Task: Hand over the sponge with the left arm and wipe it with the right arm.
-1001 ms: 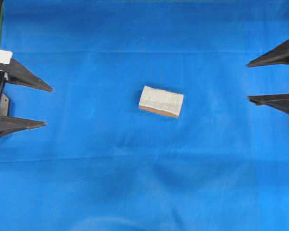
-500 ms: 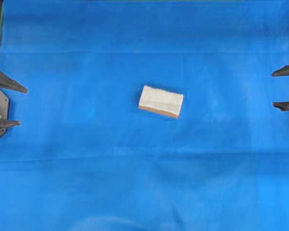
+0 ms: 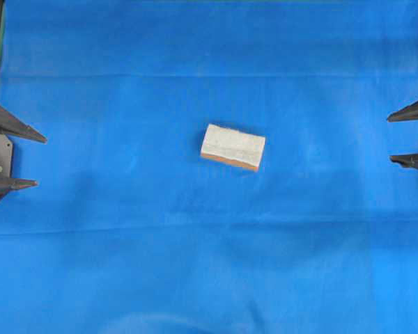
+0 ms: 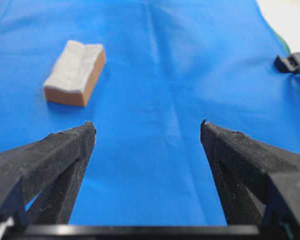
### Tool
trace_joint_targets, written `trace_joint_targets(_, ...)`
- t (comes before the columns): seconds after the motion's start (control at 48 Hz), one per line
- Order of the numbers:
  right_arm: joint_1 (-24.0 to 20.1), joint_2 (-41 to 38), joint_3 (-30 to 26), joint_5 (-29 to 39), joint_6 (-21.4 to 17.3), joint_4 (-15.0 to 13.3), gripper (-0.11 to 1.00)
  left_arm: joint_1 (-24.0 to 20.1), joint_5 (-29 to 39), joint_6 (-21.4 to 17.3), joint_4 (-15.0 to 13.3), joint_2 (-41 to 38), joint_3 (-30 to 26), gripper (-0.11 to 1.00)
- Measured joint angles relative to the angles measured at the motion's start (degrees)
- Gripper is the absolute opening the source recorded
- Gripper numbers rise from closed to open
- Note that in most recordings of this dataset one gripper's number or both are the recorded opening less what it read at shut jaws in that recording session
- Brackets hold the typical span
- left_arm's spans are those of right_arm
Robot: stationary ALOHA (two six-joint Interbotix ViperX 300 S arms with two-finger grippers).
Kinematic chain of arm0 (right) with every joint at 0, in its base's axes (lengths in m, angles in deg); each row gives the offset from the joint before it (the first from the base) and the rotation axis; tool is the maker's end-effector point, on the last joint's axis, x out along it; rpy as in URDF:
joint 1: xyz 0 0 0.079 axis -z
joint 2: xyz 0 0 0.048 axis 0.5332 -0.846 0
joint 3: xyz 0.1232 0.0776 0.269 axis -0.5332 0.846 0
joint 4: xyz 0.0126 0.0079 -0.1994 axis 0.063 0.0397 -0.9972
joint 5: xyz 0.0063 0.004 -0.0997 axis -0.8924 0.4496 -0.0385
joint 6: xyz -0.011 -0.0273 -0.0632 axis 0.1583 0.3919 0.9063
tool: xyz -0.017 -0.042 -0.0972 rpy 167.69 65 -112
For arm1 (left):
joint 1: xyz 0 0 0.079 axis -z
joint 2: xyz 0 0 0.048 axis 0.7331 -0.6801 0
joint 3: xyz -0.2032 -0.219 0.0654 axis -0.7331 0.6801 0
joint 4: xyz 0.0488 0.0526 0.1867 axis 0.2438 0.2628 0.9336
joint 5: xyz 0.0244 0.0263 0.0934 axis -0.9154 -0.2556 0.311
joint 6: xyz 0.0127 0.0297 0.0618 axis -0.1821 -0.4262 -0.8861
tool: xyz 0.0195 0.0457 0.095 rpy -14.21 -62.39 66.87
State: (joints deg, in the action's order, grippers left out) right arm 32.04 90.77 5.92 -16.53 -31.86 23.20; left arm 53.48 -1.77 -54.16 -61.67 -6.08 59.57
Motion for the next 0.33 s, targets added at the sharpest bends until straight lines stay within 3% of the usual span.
trace_joint_targets(0.334,0.0,-0.2,0.1,-0.2,0.0,-0.1,0.73,0.0,0.0,0.1,0.0,-0.1,0.0,0.82)
